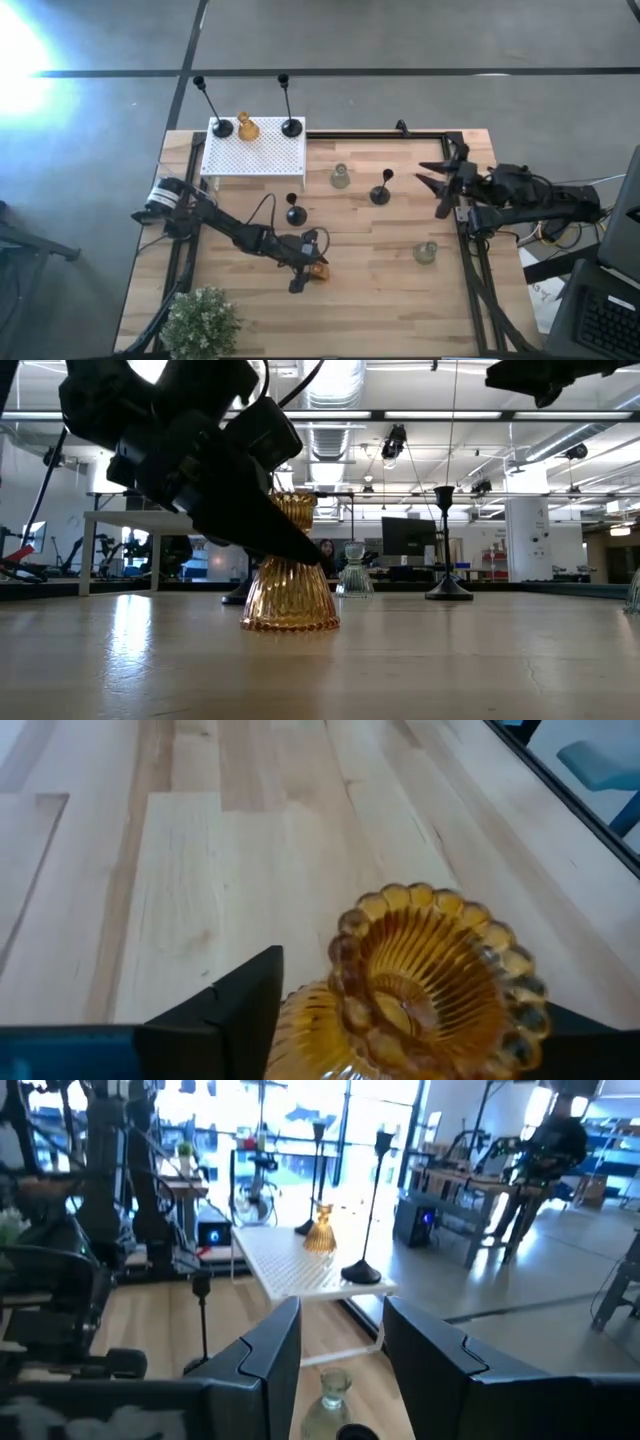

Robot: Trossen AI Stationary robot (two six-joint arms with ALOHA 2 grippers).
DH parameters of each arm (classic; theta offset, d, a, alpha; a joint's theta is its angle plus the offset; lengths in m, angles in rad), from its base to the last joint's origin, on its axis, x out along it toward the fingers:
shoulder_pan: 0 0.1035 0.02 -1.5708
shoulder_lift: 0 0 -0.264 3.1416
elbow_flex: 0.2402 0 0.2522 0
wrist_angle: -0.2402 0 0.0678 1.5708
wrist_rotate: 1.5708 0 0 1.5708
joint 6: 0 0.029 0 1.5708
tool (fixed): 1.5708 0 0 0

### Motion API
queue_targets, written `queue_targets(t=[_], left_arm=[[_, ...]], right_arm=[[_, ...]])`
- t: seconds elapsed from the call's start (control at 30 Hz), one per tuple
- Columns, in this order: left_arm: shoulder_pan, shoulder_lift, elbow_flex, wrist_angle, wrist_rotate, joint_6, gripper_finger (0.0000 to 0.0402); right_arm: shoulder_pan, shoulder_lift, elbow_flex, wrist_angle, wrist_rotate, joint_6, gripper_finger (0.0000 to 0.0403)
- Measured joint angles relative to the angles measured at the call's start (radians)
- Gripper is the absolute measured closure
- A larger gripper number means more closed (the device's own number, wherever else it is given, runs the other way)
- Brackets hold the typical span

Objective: Pick & Place candle stick holders
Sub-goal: Put the orange candle holder on the shelf

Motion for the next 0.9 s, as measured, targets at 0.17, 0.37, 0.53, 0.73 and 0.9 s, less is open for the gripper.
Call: queue_targets(t=[0.17, 0.37, 0.53, 0.73, 0.9], left_arm=[[0.000, -0.012, 0.000, 0.004, -0.015, 0.017, 0.0231], [0.000, -0.048, 0.000, -0.045, -0.036, 0.027, 0.0273], [-0.002, -0.138, -0.001, -0.165, -0.109, 0.035, 0.0273], [-0.016, -0.357, -0.001, -0.340, -0.280, 0.018, 0.0273], [-0.042, -0.560, -0.001, -0.377, -0.606, 0.059, 0.0273]], right_arm=[[0.000, -0.047, -0.009, -0.007, -0.001, 0.000, 0.0262], [0.000, -0.053, -0.009, -0.008, -0.001, 0.000, 0.0271], [0.000, -0.048, -0.009, -0.009, -0.001, 0.000, 0.0275], [0.000, -0.048, -0.009, -0.010, -0.002, 0.000, 0.0269], [0.000, -0.047, -0.009, -0.012, -0.001, -0.005, 0.0266]])
